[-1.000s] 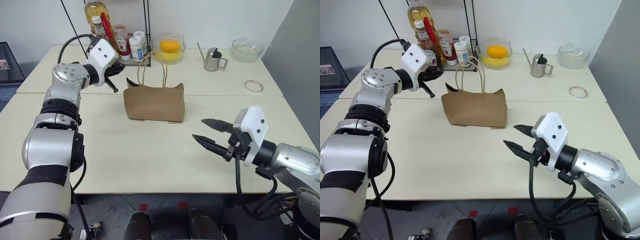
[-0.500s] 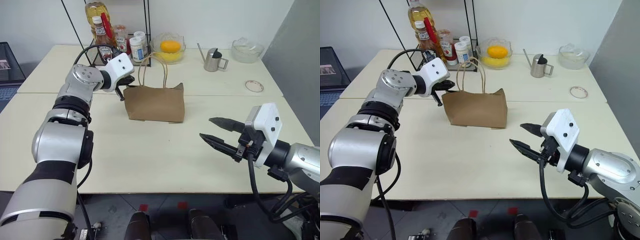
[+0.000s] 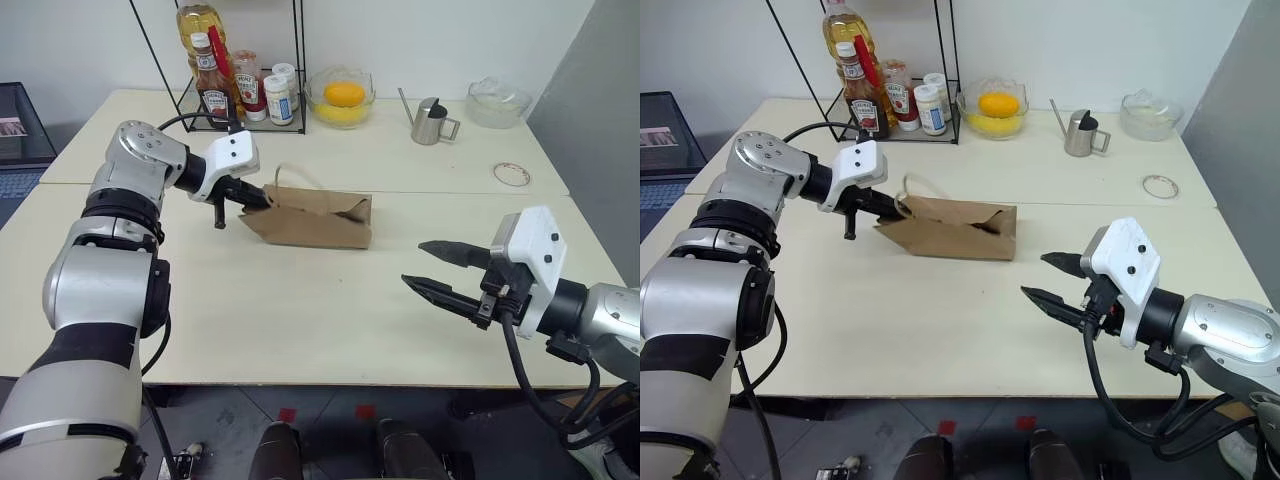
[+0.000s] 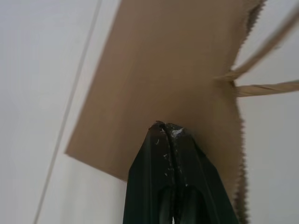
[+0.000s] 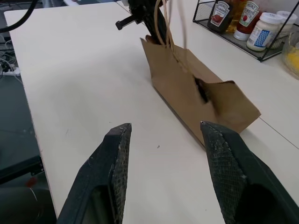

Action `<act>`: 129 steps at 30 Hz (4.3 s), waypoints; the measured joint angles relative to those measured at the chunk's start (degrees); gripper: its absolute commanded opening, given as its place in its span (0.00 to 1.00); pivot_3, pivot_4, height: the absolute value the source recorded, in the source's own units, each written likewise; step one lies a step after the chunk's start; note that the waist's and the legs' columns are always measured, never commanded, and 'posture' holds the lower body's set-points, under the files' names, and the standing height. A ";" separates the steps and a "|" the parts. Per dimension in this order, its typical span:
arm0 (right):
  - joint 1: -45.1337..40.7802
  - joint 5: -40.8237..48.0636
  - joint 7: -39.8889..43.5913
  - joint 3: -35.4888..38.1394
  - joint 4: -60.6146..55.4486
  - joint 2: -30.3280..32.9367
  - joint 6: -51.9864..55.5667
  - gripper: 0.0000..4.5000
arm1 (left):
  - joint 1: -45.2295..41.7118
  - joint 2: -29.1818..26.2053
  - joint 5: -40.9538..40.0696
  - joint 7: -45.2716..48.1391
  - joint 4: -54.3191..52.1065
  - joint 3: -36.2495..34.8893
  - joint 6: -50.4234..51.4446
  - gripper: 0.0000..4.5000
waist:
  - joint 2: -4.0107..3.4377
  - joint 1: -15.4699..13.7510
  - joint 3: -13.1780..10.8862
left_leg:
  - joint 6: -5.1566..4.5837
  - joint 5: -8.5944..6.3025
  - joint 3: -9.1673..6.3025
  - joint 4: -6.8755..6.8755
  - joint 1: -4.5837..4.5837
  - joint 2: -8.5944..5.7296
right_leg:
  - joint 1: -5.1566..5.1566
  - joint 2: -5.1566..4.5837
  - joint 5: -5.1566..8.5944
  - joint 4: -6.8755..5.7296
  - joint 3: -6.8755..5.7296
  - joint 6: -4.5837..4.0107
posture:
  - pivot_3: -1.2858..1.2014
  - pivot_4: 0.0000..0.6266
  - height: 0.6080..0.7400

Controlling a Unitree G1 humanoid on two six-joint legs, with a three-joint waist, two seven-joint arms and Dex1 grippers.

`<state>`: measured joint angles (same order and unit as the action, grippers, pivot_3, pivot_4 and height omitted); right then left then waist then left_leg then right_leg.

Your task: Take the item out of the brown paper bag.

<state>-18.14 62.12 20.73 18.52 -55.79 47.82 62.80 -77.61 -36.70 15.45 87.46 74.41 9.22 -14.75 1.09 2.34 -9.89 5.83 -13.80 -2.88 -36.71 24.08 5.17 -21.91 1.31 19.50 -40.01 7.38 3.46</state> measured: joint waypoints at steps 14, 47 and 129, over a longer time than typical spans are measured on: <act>1.58 -0.30 -0.60 -5.98 1.04 2.48 -3.73 0.55 | 20.56 -16.45 -30.10 4.72 -42.65 17.97 16.14 0.00 | -0.04 0.59 -0.02 | 0.02 0.01 -0.16 -0.15 0.08 0.24 | 0.03 0.06 0.07 -0.15 -0.27 -0.12 | 0.52 0.24 1.00; 8.35 -30.02 17.45 -30.52 4.85 2.66 -22.16 0.55 | 45.44 -10.46 -25.30 1.34 -58.56 3.54 -20.26 0.80 | -0.06 -0.69 -0.01 | 0.00 0.00 -0.12 -0.23 -0.19 0.22 | 0.24 0.10 0.16 -0.16 -0.25 -0.25 | 0.52 0.24 1.00; 6.40 -76.85 19.26 -42.11 30.98 -6.76 -81.96 0.55 | 47.14 -7.12 -37.68 -6.87 -71.91 2.54 19.88 0.01 | -0.11 -0.71 0.00 | 0.02 0.01 -0.23 -0.25 -0.34 0.21 | 0.49 0.10 0.16 -0.12 -0.35 -0.25 | 0.52 0.24 1.00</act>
<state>-11.74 -14.73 39.99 -23.59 -24.81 41.06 -19.15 -30.46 -43.82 -22.23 80.59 2.50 11.76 5.12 0.97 1.63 -9.89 5.85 -13.79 -3.11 -36.97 23.74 5.38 -21.43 1.41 19.66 -40.14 7.03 3.21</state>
